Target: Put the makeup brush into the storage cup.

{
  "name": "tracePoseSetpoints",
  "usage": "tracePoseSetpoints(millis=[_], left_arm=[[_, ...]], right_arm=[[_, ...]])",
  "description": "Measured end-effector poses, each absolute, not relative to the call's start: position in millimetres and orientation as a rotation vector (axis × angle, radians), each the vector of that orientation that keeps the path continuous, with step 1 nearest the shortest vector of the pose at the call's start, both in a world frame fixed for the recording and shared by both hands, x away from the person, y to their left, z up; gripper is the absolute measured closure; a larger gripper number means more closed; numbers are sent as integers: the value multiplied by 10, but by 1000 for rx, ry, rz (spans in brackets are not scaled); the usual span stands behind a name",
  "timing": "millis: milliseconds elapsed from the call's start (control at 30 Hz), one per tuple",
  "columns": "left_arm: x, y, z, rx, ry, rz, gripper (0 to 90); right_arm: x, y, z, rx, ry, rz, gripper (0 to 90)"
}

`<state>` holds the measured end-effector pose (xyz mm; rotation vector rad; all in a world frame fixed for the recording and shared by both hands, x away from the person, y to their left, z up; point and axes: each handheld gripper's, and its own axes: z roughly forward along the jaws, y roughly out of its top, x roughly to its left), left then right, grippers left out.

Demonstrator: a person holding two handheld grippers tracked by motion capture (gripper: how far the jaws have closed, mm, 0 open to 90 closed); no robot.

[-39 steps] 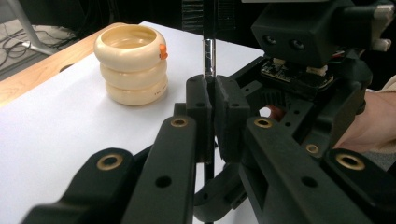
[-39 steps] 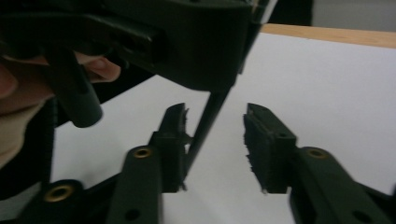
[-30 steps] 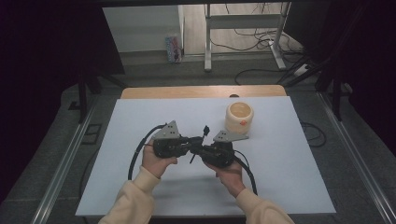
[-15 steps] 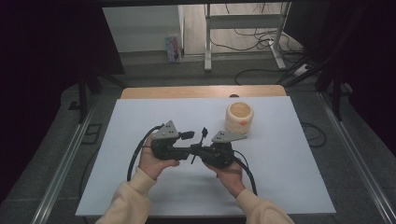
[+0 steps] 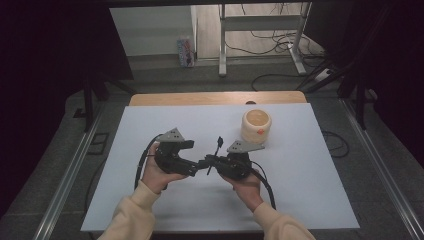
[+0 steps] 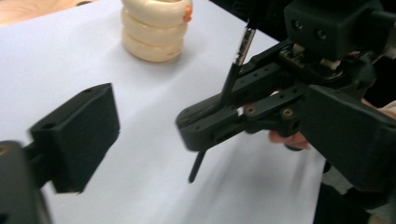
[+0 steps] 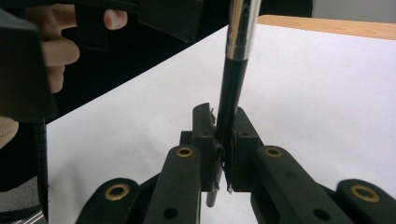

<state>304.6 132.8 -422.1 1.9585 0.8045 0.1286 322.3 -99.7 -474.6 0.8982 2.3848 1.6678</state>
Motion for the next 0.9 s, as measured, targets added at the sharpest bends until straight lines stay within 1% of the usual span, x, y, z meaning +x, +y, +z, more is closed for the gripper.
tracePoseSetpoints(millis=[67, 167, 300, 400, 567, 900], left_arm=[[3034, 1367, -4224, 1963, 801, 145, 0], [3027, 1412, -4220, 1958, 879, 161, 0], [2994, 1484, -4216, 1966, 874, 198, 5], [2955, 1535, -4198, 1950, 897, 260, 18], [2897, 1650, -4199, 1900, 945, 297, 54], [2782, 1720, -4212, 1918, 951, 360, 65]], right_arm=[[3221, -997, -4747, 897, 2384, 1663, 835], [3219, -998, -4746, 898, 2383, 1656, 835], [3216, -996, -4751, 902, 2384, 1650, 834], [3215, -1000, -4749, 903, 2381, 1650, 834], [3214, -1017, -4737, 904, 2369, 1657, 834], [3203, -1050, -4709, 895, 2374, 1663, 834]])
